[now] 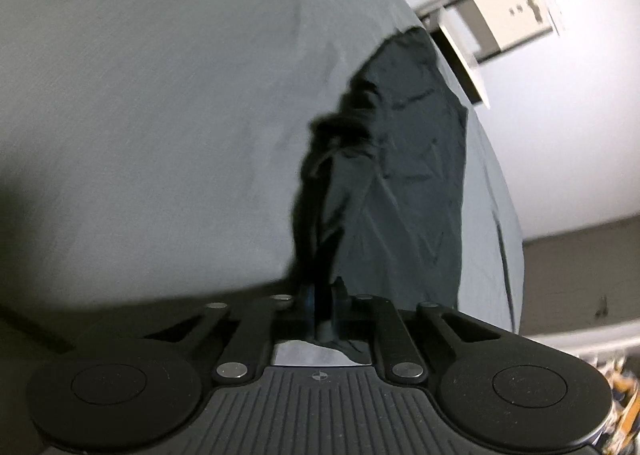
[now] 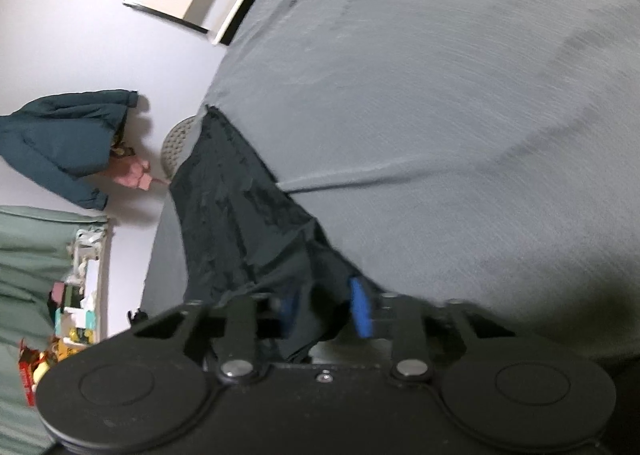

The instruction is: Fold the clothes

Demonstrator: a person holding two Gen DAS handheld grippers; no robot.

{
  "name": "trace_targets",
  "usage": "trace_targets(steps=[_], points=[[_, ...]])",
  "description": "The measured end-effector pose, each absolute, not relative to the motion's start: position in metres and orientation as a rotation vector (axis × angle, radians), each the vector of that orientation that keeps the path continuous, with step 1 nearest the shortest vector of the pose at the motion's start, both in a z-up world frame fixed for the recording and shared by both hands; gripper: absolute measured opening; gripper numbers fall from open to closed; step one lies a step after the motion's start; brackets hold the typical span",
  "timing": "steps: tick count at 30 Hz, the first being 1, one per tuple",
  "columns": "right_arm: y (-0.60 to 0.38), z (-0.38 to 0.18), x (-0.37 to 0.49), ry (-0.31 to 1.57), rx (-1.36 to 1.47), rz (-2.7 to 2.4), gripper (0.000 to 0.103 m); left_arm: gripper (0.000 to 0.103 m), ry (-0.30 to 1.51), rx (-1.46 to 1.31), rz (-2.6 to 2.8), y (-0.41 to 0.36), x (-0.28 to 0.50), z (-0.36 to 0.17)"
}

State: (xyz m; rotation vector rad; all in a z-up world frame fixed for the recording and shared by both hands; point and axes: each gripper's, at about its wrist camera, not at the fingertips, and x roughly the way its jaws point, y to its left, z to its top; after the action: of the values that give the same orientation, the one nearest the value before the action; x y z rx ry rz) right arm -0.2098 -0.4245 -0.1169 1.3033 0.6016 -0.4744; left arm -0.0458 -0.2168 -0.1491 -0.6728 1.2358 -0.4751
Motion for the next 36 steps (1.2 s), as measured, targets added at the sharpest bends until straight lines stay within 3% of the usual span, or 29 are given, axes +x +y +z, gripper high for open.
trace_targets(steps=[3,28,36], points=[[-0.425,-0.123,-0.208,0.598,1.329,-0.476,0.003,0.006,1.238,-0.721,-0.486,-0.213,-0.045,-0.153],[-0.355,-0.053,-0.26,0.525,1.243,-0.573,0.003,0.005,1.318,-0.774,-0.618,-0.148,-0.076,-0.111],[-0.366,-0.045,-0.229,0.521,1.217,-0.538,0.003,0.005,1.3,-0.807,-0.659,-0.154,-0.054,-0.097]])
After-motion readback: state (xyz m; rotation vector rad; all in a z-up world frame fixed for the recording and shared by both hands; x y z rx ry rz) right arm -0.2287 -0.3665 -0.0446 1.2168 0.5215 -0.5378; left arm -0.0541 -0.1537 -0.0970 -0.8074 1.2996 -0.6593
